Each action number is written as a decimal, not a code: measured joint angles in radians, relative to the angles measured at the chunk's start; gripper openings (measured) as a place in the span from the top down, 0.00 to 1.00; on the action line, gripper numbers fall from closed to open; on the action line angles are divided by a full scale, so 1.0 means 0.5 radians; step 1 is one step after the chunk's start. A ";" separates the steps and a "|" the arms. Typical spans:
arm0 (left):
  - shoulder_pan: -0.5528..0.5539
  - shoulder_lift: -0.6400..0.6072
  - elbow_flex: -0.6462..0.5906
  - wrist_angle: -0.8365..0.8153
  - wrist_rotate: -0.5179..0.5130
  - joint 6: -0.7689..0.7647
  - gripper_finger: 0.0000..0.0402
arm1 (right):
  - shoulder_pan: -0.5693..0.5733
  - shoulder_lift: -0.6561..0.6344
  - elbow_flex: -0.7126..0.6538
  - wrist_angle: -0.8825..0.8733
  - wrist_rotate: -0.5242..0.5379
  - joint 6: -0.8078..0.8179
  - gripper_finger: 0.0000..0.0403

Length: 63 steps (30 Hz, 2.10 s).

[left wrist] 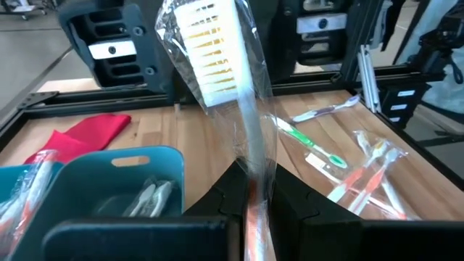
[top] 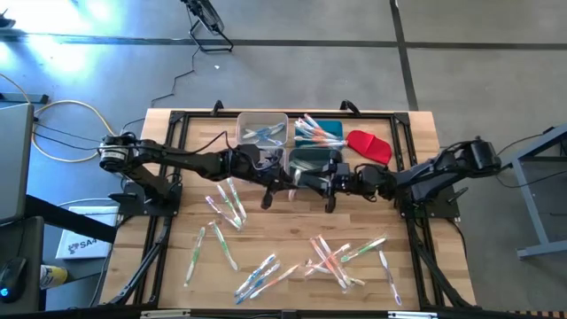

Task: Pick & Place Toothbrushes
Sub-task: Put the orange toothbrush into the blue bin

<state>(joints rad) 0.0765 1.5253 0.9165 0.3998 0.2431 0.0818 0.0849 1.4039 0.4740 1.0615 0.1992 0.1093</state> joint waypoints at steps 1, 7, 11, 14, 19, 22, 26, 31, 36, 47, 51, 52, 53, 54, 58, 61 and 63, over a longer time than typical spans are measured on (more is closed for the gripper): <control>0.000 0.000 0.000 0.000 -0.002 0.000 0.93 | 0.000 0.014 0.001 0.011 -0.001 0.000 0.65; 0.000 0.000 0.000 0.003 -0.005 0.000 0.93 | 0.000 0.028 0.041 -0.064 -0.057 -0.013 0.65; 0.000 0.000 0.000 0.003 -0.005 -0.001 0.93 | 0.000 0.034 0.056 -0.113 -0.103 -0.028 0.65; 0.000 0.000 0.000 0.003 -0.004 -0.002 0.93 | 0.000 0.058 0.067 -0.128 -0.087 -0.082 0.65; 0.000 -0.001 0.000 -0.013 -0.004 -0.002 0.93 | 0.000 0.144 0.130 -0.133 -0.086 -0.102 0.65; 0.000 0.000 0.000 -0.018 -0.003 -0.002 0.93 | 0.000 0.201 0.182 -0.131 -0.079 -0.105 0.65; 0.000 -0.001 0.000 -0.029 -0.001 -0.005 0.93 | 0.000 0.248 0.227 -0.097 -0.045 -0.103 0.65; 0.000 -0.001 0.001 -0.045 0.002 -0.005 0.93 | 0.000 0.268 0.246 -0.079 -0.043 -0.105 0.66; 0.000 -0.001 0.001 -0.054 0.002 -0.005 0.93 | 0.000 0.268 0.246 -0.078 -0.039 -0.107 0.74; 0.000 -0.001 0.001 -0.058 -0.005 0.001 0.93 | 0.000 0.268 0.246 -0.075 -0.046 -0.107 0.91; 0.001 -0.001 0.001 -0.058 -0.006 0.004 0.93 | 0.001 0.268 0.246 -0.076 -0.048 -0.101 0.94; 0.001 -0.001 0.002 -0.058 -0.006 0.005 0.93 | 0.001 0.268 0.246 -0.076 -0.048 -0.100 0.94; 0.001 -0.001 0.001 -0.058 -0.007 0.006 0.93 | 0.001 0.268 0.246 -0.076 -0.048 -0.100 0.95; 0.001 -0.001 0.001 -0.058 -0.007 0.007 0.93 | 0.001 0.268 0.246 -0.077 -0.048 -0.100 0.95; 0.001 -0.001 0.001 -0.059 -0.006 0.006 0.93 | 0.001 0.268 0.246 -0.078 -0.048 -0.100 0.95; 0.001 -0.001 0.001 -0.059 -0.006 0.005 0.93 | 0.001 0.268 0.246 -0.078 -0.048 -0.100 0.95; 0.001 -0.001 0.001 -0.060 -0.006 0.004 0.93 | 0.001 0.268 0.246 -0.079 -0.048 -0.101 0.95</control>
<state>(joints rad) 0.0769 1.5249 0.9169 0.3697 0.2401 0.0837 0.0853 1.5379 0.5968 1.0222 0.1753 0.0589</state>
